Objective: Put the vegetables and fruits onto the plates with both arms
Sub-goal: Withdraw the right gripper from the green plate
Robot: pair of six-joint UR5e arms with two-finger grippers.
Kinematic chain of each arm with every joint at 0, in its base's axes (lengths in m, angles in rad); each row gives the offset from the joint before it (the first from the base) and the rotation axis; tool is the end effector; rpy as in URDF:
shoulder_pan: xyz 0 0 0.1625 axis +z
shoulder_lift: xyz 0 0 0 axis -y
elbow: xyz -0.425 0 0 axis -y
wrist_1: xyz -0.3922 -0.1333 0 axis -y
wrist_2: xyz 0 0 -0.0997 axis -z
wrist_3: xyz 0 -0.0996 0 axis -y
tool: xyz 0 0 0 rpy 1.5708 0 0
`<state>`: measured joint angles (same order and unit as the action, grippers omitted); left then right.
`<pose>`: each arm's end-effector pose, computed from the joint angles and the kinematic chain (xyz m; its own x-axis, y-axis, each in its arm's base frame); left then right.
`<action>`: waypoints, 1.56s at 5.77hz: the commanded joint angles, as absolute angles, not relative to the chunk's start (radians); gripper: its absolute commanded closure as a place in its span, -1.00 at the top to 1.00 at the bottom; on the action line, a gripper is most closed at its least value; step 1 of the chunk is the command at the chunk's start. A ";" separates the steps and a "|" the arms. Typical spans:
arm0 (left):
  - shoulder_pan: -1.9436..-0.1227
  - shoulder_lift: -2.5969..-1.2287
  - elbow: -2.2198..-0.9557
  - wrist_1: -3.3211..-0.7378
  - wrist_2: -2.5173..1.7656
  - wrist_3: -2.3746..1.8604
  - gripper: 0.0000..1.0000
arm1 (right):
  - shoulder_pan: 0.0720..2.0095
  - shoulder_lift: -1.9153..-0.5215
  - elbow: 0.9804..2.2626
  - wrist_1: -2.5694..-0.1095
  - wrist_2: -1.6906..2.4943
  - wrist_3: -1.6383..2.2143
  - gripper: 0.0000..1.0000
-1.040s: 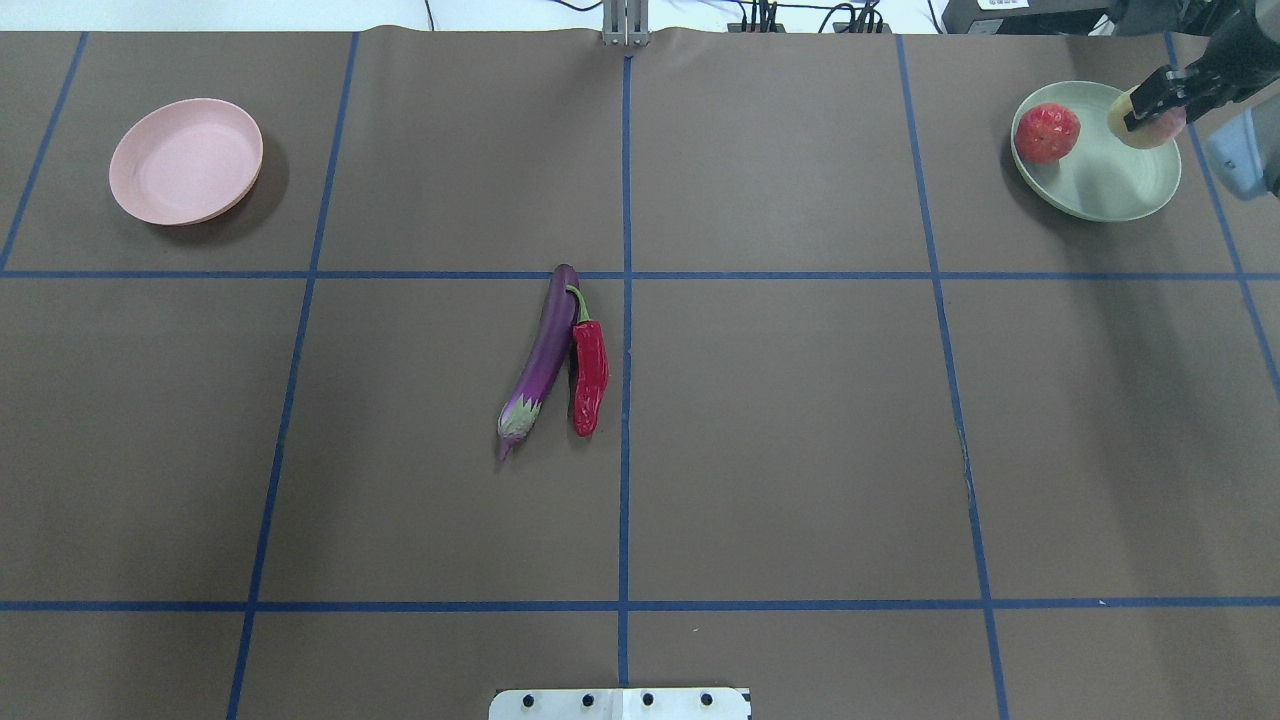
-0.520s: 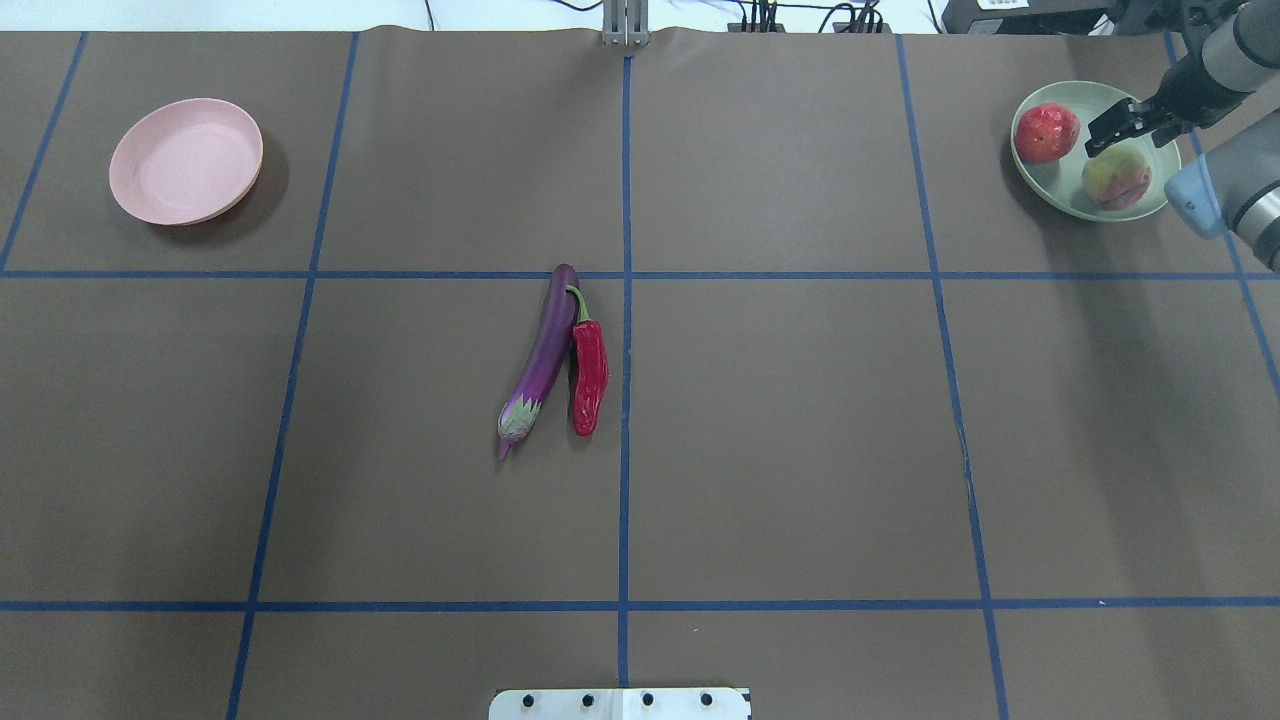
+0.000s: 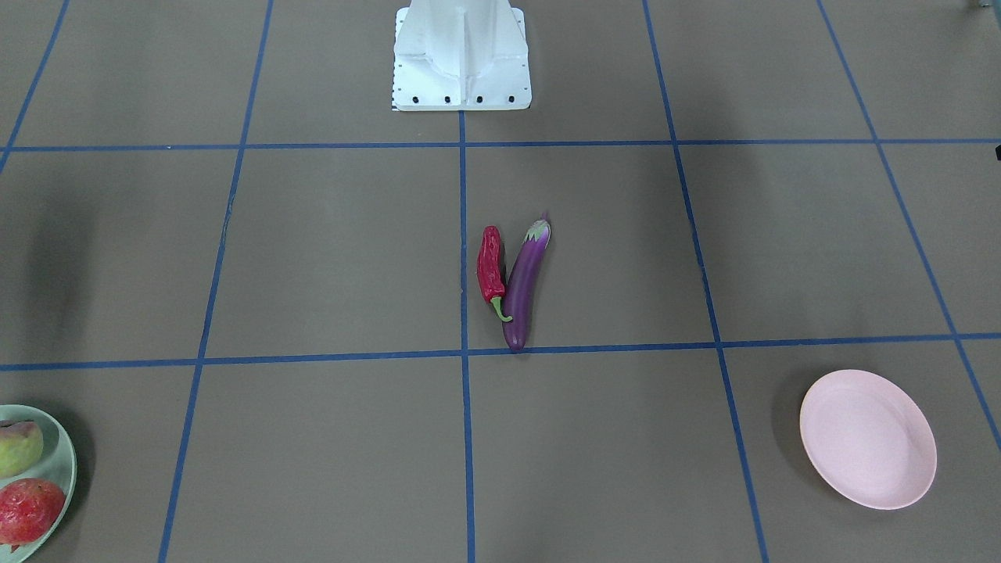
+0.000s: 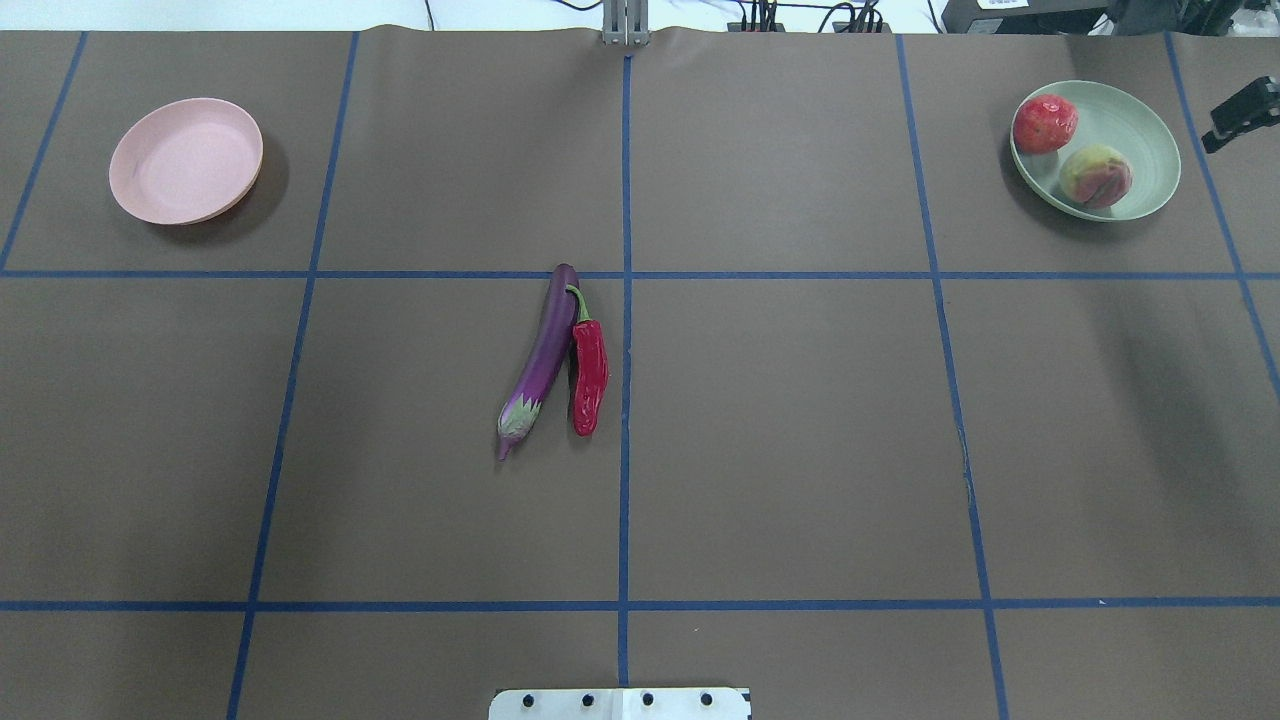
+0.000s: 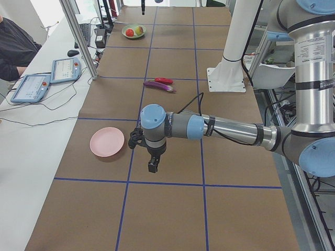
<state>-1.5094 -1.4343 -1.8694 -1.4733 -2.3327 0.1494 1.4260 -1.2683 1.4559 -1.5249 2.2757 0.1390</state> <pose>-0.0378 -0.4365 0.5857 0.7023 0.2361 -0.6716 -0.1676 0.9717 0.1664 -0.0224 -0.6298 0.5458 0.7445 -0.1224 0.6564 0.0376 0.9892 0.1418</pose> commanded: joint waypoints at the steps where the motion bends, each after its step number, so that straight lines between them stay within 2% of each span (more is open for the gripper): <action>1: -1.509 -1.433 -1.871 -1.474 -2.330 0.143 1.00 | 1.499 -1.416 1.753 -1.814 2.278 0.010 1.00; 2: -1.502 -1.492 -1.865 -1.488 -2.332 0.140 1.00 | 1.506 -1.528 1.828 -1.809 2.278 0.009 1.00; 4: -1.449 -1.668 -1.814 -1.630 -2.350 0.094 1.00 | 1.506 -1.623 1.836 -1.740 2.273 0.023 1.00; 6: -1.242 -1.805 -1.839 -1.660 -2.355 -0.446 1.00 | 1.505 -1.626 1.827 -1.692 2.275 0.037 1.00; 7: -1.138 -1.843 -1.835 -1.695 -2.329 -0.493 1.00 | 1.505 -1.625 1.828 -1.692 2.275 0.037 1.00; 9: -0.902 -2.036 -1.774 -1.690 -2.256 -0.790 1.00 | 1.505 -1.620 1.829 -1.692 2.275 0.037 1.00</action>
<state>-1.0072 -1.9532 -1.8026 -1.6875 -2.3032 -0.6354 1.5054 -1.6216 1.8283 -1.6923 2.2749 0.0367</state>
